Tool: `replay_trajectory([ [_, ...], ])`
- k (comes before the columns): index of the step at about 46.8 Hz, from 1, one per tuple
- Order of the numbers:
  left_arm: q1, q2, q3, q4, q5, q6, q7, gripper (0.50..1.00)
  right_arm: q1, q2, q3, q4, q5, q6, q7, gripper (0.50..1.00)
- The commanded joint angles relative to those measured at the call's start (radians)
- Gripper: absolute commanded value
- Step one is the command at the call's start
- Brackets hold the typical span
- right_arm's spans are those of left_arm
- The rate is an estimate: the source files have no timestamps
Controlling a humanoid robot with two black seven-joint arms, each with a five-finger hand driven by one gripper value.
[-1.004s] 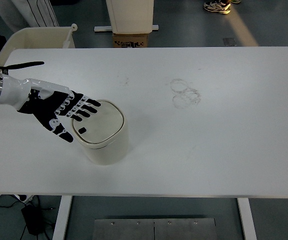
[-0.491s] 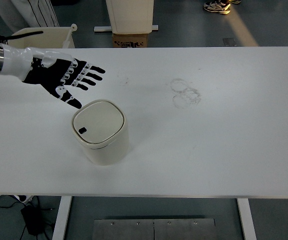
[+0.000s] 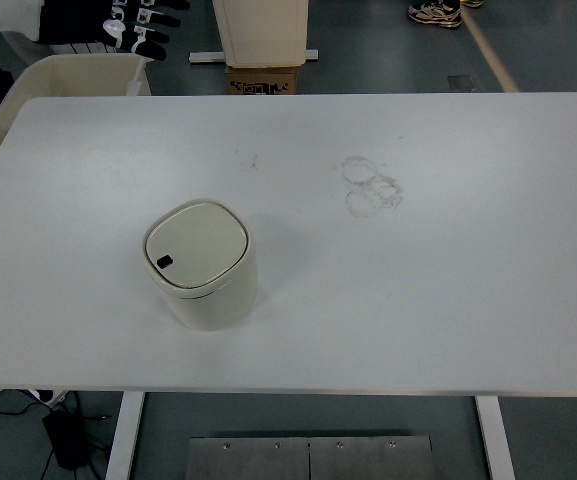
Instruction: Close trash bin
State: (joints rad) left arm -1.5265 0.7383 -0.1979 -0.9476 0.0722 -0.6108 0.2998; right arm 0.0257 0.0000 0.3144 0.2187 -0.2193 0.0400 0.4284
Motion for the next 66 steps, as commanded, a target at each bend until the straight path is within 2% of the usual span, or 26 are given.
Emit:
replay_trajectory([
  [1,0.0,-0.025,-0.04,0.058,-0.002,0.0,-0.001,1.0,-0.001,0.0,0.0,0.001,0.0,0.0,0.0,0.991],
  [6,0.014,-0.072,-0.101,0.147,-0.026,0.008,-0.016,1.0,-0.001,0.0,0.0,0.001,0.0,0.0,0.0,0.991],
  [12,0.025,-0.108,-0.132,0.257,-0.106,0.011,-0.074,1.0,-0.003,0.0,0.0,0.002,0.0,0.0,0.0,0.991],
  [21,0.058,-0.135,-0.146,0.412,-0.255,0.02,-0.116,1.0,-0.006,0.0,0.0,0.002,0.002,0.0,0.0,0.991],
  [31,0.152,-0.146,-0.202,0.558,-0.344,0.026,-0.165,1.0,-0.009,0.0,0.0,0.002,0.002,0.0,0.0,0.991],
  [40,0.267,-0.146,-0.287,0.604,-0.37,0.028,-0.195,1.0,-0.01,0.0,0.002,0.002,0.002,0.0,0.0,0.991],
  [52,0.442,-0.148,-0.425,0.641,-0.377,0.051,-0.197,1.0,-0.015,0.0,0.0,0.002,0.002,0.0,0.0,0.991],
  [66,0.575,-0.158,-0.462,0.653,-0.377,0.062,-0.234,1.0,-0.024,0.0,0.002,0.011,0.002,0.0,0.0,0.991],
])
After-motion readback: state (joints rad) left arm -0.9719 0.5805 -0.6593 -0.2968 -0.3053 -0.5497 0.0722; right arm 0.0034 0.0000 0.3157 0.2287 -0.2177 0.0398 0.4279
